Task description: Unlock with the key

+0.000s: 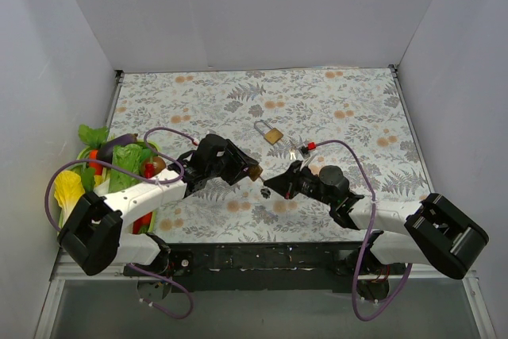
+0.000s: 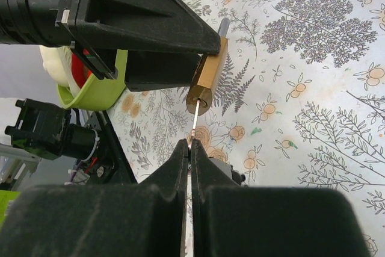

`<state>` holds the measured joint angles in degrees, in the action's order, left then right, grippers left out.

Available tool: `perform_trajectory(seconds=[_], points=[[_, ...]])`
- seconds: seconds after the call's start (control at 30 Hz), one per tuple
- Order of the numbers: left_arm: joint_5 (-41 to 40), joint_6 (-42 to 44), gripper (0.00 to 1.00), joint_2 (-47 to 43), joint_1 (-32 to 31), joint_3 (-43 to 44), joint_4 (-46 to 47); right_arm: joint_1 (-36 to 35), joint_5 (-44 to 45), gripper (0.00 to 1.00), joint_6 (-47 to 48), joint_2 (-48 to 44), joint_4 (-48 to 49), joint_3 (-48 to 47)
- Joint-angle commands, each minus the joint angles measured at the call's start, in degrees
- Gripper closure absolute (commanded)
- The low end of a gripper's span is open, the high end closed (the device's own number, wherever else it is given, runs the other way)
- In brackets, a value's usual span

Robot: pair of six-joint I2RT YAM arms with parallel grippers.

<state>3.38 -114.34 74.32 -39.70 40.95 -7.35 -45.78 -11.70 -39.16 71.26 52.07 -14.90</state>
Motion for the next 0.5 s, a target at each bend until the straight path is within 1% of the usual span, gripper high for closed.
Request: perform_trajectory(seconds=[0.0,0.47], points=[[0.1,-18.3,1.00,-3.6,0.1,-0.2,2.7,-0.2,4.0,0.99,-1.9,-0.2,4.3,-1.6],[-0.3,-19.1,1.00,-4.6,0.1,-1.2,4.1,-0.1,2.7,0.99,-3.6,4.1,9.4,-3.3]])
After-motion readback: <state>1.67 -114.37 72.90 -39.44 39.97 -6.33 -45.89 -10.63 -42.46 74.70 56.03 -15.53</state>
